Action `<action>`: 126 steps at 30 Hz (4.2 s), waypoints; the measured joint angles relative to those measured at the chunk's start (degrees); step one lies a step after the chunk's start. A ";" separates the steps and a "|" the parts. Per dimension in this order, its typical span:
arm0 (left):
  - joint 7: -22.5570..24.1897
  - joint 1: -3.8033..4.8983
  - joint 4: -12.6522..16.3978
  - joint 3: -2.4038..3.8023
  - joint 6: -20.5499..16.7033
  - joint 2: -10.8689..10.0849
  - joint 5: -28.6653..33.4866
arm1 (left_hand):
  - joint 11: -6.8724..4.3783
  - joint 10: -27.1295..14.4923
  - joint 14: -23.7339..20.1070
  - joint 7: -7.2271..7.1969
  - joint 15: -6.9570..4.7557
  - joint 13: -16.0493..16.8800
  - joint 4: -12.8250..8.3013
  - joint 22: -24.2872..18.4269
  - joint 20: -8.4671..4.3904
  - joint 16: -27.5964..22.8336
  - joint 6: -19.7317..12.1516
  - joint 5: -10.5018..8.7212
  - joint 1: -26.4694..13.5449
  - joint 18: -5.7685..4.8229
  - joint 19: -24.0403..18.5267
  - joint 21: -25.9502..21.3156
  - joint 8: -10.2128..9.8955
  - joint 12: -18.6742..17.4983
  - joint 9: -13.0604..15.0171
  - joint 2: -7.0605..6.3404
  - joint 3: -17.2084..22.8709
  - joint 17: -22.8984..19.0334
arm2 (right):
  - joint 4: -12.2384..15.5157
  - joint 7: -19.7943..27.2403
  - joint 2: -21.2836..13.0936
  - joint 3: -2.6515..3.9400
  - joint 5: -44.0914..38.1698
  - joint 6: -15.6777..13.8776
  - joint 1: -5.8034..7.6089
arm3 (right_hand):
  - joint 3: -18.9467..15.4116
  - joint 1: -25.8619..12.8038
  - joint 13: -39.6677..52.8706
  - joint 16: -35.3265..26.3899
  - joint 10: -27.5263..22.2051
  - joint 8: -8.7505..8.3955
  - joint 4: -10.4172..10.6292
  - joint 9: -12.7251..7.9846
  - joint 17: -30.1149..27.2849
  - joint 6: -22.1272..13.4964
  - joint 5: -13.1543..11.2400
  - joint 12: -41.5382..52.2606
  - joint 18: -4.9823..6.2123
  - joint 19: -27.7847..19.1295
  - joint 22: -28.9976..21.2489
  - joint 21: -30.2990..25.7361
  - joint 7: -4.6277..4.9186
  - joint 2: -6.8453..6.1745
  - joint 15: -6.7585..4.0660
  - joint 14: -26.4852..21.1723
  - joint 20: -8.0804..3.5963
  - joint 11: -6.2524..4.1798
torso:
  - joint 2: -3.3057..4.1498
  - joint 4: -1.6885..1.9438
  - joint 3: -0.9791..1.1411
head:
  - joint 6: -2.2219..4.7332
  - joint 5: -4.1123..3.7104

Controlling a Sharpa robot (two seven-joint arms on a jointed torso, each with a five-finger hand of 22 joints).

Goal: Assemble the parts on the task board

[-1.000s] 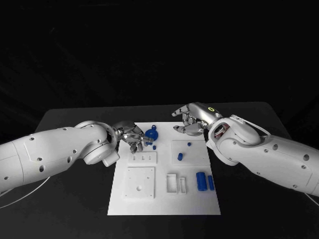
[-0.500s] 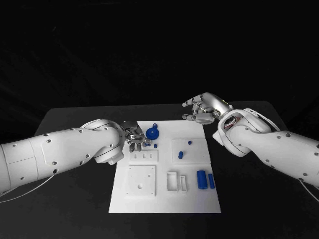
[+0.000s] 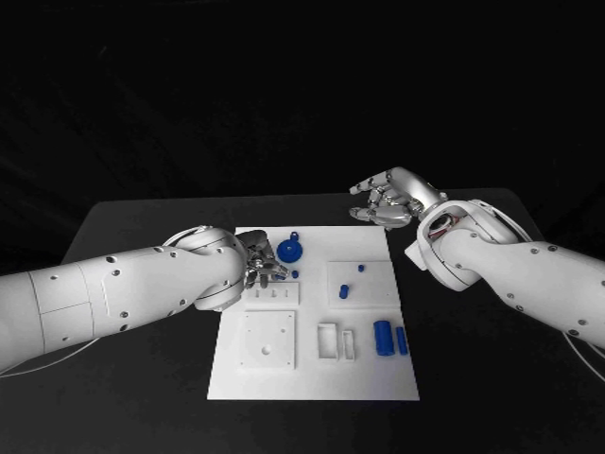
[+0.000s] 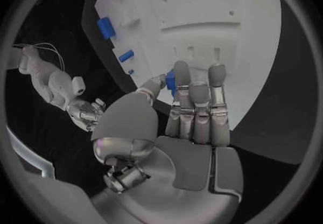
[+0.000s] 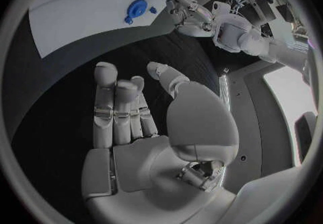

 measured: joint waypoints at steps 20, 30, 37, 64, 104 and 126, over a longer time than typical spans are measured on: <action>-2.24 -2.26 -0.57 0.00 -0.37 0.04 -3.54 | -0.06 1.24 2.15 0.02 0.31 1.06 -0.63 -0.01 -0.60 1.33 1.23 4.47 -1.03 -0.03 0.62 2.43 -1.06 0.60 -0.14 0.47 -0.63 6.13 | -0.08 0.02 -0.02 0.11 0.76 0.02 0.00 | 0.46 -0.23 -0.20 0.00 -0.21 0.00 -0.46 0.00 -0.11 -0.01 2.18 0.00 -0.01 0.00 0.00 0.00 -0.01 -0.23 0.00 0.00 0.00 -0.20 | 0.07 0.09 -0.13 | -0.88 0.19; -2.43 -2.49 0.00 0.04 -0.40 -0.41 -3.97 | -0.40 1.84 3.08 -0.28 0.01 0.98 -1.14 -0.02 -0.61 1.33 1.93 5.67 -1.98 -0.03 0.62 2.83 -1.09 0.60 -0.19 0.36 -1.14 8.52 | -0.13 -0.02 -0.01 0.13 0.83 0.07 0.00 | 0.61 -0.46 -0.20 -0.03 -0.20 0.00 -0.62 0.00 -0.17 -0.01 2.75 0.00 -0.02 0.00 0.00 0.00 -0.01 -0.46 -0.21 -0.20 0.00 -0.20 | 0.07 0.12 -0.10 | -1.19 0.29; -2.64 -2.68 0.61 0.03 -0.42 -0.76 -4.00 | -0.72 2.12 3.79 -0.68 -0.31 0.38 -1.66 -0.02 -0.61 0.25 1.97 6.31 -2.94 -0.02 0.63 2.83 3.30 0.59 -7.16 -0.02 -1.66 10.64 | -0.18 -0.06 0.00 0.13 0.86 0.13 0.00 | 0.94 -0.46 -0.26 -0.21 -0.21 0.00 -0.62 0.00 -0.17 -0.02 3.63 0.00 -0.03 0.00 0.00 0.00 -0.02 -0.46 -0.21 -0.20 0.00 -0.19 | 0.05 0.08 -0.09 | -1.38 0.33; -3.23 -2.83 1.36 0.03 -0.34 -1.41 -3.90 | -0.84 2.02 5.01 -0.84 -0.92 0.33 -1.74 -0.04 -0.61 0.25 1.85 6.54 -3.33 -0.02 0.62 2.83 4.94 0.59 -9.07 0.12 -1.74 11.32 | -0.29 -0.19 0.02 0.14 0.89 0.50 0.00 | 1.33 -0.92 -0.33 -0.21 -0.40 0.00 -1.01 0.01 -0.27 0.02 4.68 0.00 -0.04 0.00 0.00 -0.33 -0.06 -0.45 -0.05 -0.36 0.00 0.01 | 0.03 0.06 -0.06 | -1.57 0.24; -3.49 -2.88 1.63 0.09 0.77 -1.69 -3.82 | -0.59 2.18 5.44 -1.03 -0.89 0.21 -1.83 -0.02 -0.60 0.02 1.66 6.75 -3.33 -0.03 0.61 2.83 5.61 0.58 -10.15 0.12 -1.83 11.39 | -0.36 -0.41 0.04 0.15 0.91 1.11 -0.01 | 1.48 -0.91 -0.47 -0.43 -0.39 0.00 -1.17 0.01 -0.38 -0.16 5.06 -0.01 -0.05 -0.21 0.04 -0.33 0.11 -0.45 -0.06 -0.35 -0.21 0.02 | 0.03 0.04 -0.07 | -1.81 0.18; -3.30 -2.87 0.39 0.09 1.83 -0.86 -3.54 | -0.47 2.30 6.49 -0.37 -1.11 -0.22 -1.74 -0.03 -0.20 0.02 2.46 4.18 -3.33 -0.03 1.01 2.83 6.27 2.87 -11.59 0.12 -1.74 12.70 | -0.38 -0.49 0.14 0.15 0.92 1.25 -0.01 | 1.65 -0.91 -0.47 -0.43 -0.39 0.00 -1.33 0.01 -0.37 -0.15 5.85 -0.01 -0.05 -0.21 0.03 -0.33 0.10 -0.45 -0.06 -0.35 -0.21 0.02 | 0.08 -0.01 0.01 | -1.77 -0.12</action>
